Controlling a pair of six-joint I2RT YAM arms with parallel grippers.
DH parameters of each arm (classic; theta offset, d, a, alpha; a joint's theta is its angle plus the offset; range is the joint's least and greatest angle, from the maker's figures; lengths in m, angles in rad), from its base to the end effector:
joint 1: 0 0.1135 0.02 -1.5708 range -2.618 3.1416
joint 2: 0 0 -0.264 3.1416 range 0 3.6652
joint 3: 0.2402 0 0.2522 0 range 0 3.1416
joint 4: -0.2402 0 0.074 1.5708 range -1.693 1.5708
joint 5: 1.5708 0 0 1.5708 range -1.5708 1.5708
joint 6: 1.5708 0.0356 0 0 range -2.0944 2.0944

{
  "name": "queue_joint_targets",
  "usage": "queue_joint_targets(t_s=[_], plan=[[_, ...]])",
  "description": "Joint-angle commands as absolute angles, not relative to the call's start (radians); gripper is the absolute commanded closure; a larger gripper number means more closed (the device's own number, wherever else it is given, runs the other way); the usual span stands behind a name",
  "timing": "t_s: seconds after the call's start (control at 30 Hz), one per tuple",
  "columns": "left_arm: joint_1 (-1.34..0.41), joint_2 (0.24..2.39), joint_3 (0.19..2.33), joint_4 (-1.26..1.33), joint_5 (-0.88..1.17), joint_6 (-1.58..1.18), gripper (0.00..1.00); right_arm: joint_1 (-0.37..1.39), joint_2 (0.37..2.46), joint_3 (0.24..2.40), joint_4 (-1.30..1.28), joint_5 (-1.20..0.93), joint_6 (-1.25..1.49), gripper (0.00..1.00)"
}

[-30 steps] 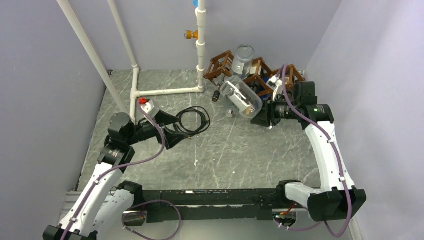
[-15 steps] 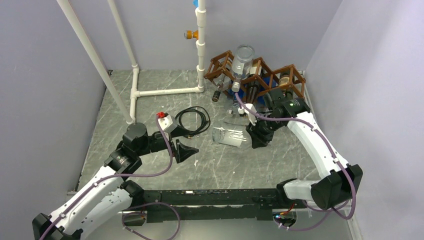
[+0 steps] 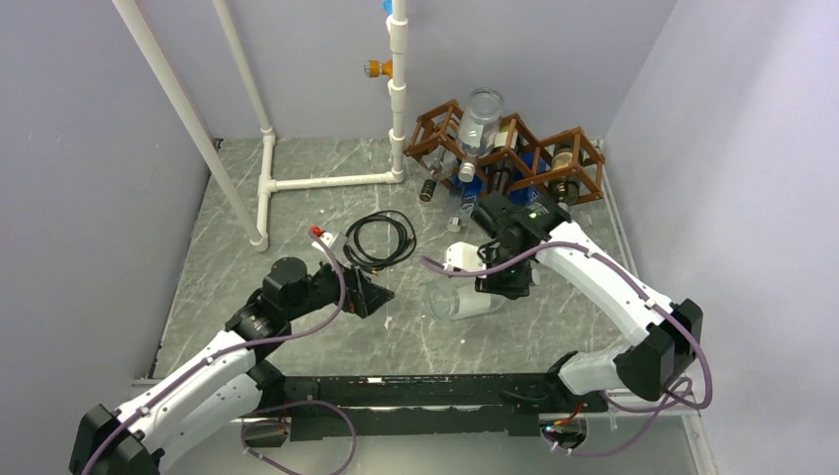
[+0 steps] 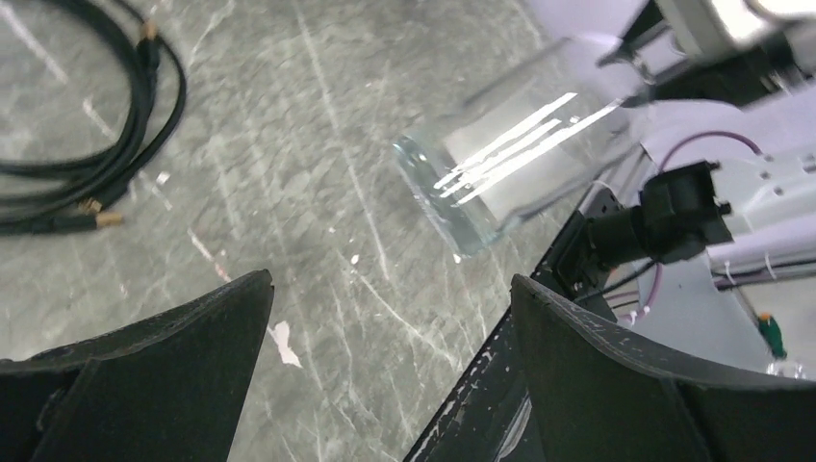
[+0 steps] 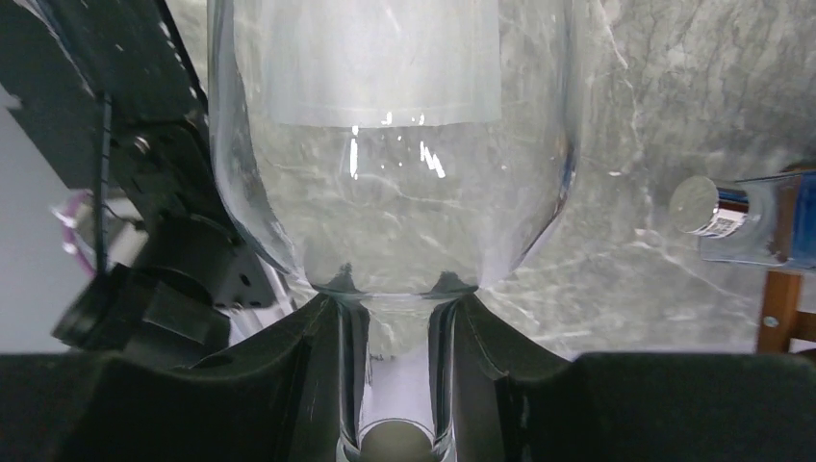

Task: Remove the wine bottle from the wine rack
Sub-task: Place the wine bottle at the center of the board.

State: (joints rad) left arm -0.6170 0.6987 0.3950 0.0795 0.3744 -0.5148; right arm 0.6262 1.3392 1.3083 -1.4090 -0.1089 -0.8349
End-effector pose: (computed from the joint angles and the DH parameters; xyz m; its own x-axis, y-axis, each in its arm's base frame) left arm 0.1344 -0.1113 0.2435 -0.5662 -0.1602 -0.8086 0.6326 0.5445 -0.5508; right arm 0.1763 0.1323 0.3144 -0.0989 -0.9809 -0.1675 -0.9942 0.1044 -0.0244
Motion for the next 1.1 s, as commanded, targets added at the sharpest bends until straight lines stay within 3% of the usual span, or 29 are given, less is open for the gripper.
queue_joint_targets(t_s=[0.0,0.27,0.37,0.77,1.07], plan=[[-0.621,0.759,0.428,0.022,0.267,-0.66,0.01,0.707,1.339,1.376,-1.404,0.041,-0.849,1.0],[-0.623,0.813,0.379,0.103,0.326,-0.688,0.09,0.773,1.373,1.381,-1.429,0.12,-0.869,1.0],[-0.655,0.785,0.358,0.139,0.334,-0.586,0.0,0.803,1.389,1.367,-1.433,0.152,-0.873,1.0],[-1.032,0.747,0.189,0.439,0.059,-0.191,0.01,0.882,1.469,1.398,-1.486,0.28,-0.879,1.0],[-1.313,0.945,0.163,0.605,-0.329,0.118,0.0,0.916,1.529,1.406,-1.501,0.332,-0.866,0.96]])
